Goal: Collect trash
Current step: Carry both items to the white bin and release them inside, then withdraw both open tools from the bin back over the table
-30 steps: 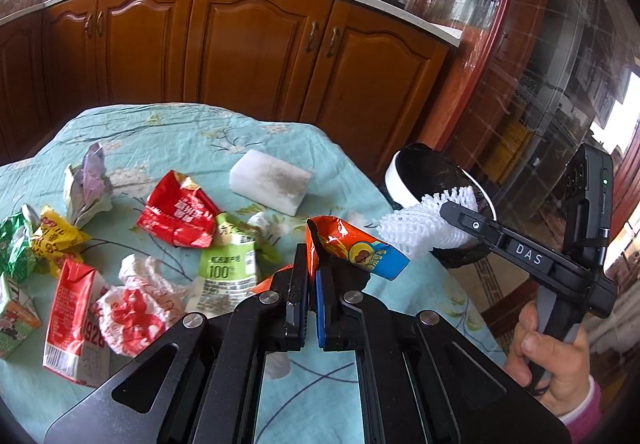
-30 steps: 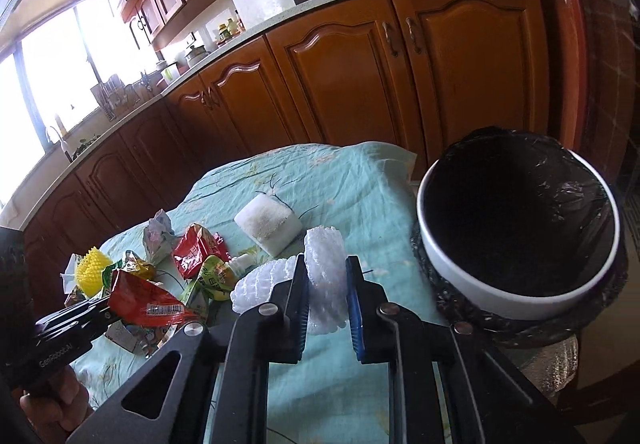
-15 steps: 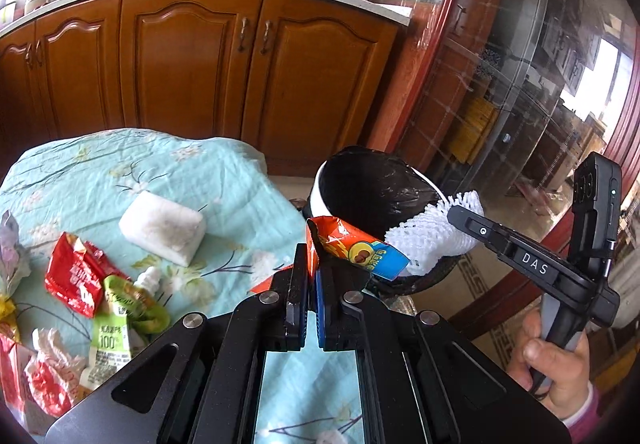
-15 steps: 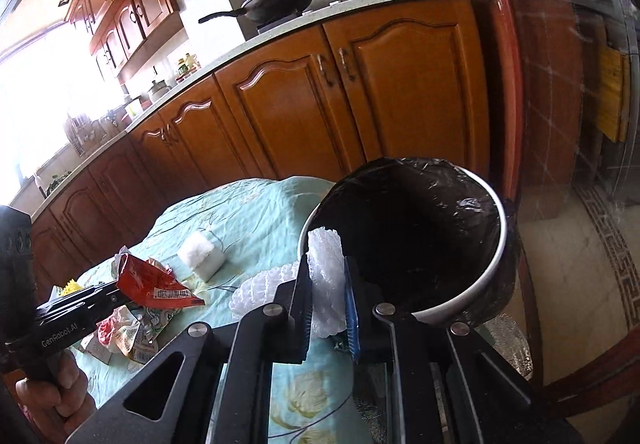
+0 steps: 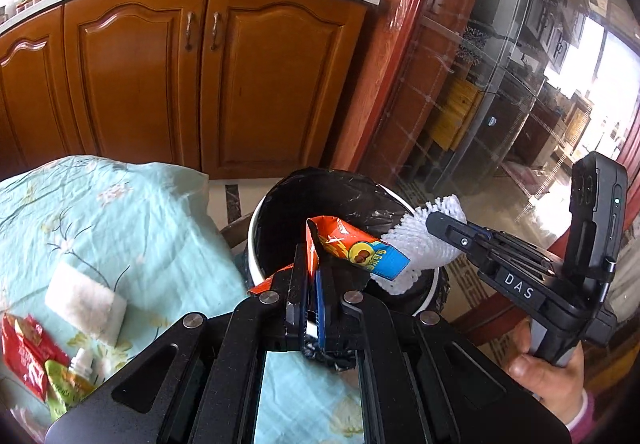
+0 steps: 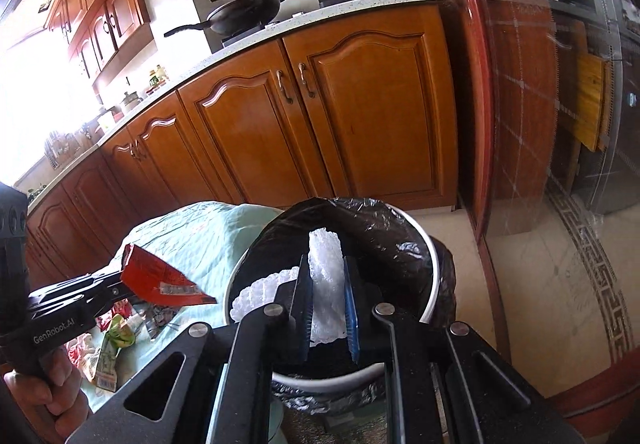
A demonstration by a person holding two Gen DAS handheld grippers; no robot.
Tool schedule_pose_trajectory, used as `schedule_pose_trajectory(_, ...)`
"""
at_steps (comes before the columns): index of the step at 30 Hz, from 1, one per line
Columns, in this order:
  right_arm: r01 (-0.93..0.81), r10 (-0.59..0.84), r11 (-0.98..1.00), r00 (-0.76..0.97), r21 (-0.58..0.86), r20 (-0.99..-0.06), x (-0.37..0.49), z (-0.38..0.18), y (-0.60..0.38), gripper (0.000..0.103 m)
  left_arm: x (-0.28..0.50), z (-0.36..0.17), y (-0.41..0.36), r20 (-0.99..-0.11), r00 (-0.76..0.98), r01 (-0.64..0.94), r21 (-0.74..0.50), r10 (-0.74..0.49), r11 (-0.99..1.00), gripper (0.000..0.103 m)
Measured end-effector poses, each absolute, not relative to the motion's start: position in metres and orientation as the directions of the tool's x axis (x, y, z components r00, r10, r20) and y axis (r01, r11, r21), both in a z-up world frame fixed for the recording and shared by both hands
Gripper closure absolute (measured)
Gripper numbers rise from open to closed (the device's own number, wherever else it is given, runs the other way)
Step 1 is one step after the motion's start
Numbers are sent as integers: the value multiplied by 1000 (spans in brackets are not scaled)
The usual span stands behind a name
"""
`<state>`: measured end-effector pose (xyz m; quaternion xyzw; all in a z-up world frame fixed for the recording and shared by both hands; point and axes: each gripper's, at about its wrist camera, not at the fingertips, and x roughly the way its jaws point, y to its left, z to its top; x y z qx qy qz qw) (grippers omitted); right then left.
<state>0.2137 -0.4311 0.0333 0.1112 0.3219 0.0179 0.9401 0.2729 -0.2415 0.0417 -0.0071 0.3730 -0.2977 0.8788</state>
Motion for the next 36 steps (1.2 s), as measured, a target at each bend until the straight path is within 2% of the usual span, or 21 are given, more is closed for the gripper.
schedule_pose_trajectory(10,45,113,975,738,215,-665,240,20,-446,90,296,18,-272,-728,465,519,-236,-503,821,101)
schedule_pose_trajectory(12,46,121,973,729,225,-673,243,16,-449,87,296,14,-273,-742,450,518,-236,-497,822,97)
schedule_pose_trajectory(14,46,135,969,721,242,-680,245,12,-453,85,298,12,-275,-749,442,519,-235,-494,822,85)
schedule_pose_trajectory(16,46,153,963,716,265,-681,246,10,-455,77,295,12,-275,-749,444,519,-232,-492,823,77)
schedule_pose_trajectory(17,44,160,961,716,274,-679,246,9,-456,71,294,13,-273,-746,448,520,-231,-492,823,68)
schedule_pose_trajectory(18,44,163,959,719,278,-676,245,9,-456,65,292,14,-272,-742,457,518,-227,-491,825,63)
schedule_pose_trajectory(19,43,166,958,722,283,-671,244,9,-456,61,291,14,-270,-736,467,516,-222,-489,827,55)
schedule_pose_trajectory(25,43,164,955,747,293,-644,236,15,-455,56,287,15,-264,-720,490,504,-227,-492,833,52)
schedule_pose_trajectory(29,48,160,951,765,304,-623,228,22,-455,55,287,16,-262,-721,493,497,-225,-486,838,40)
schedule_pose_trajectory(36,70,133,950,793,305,-595,213,34,-455,51,282,15,-270,-763,491,519,-132,-420,845,40)
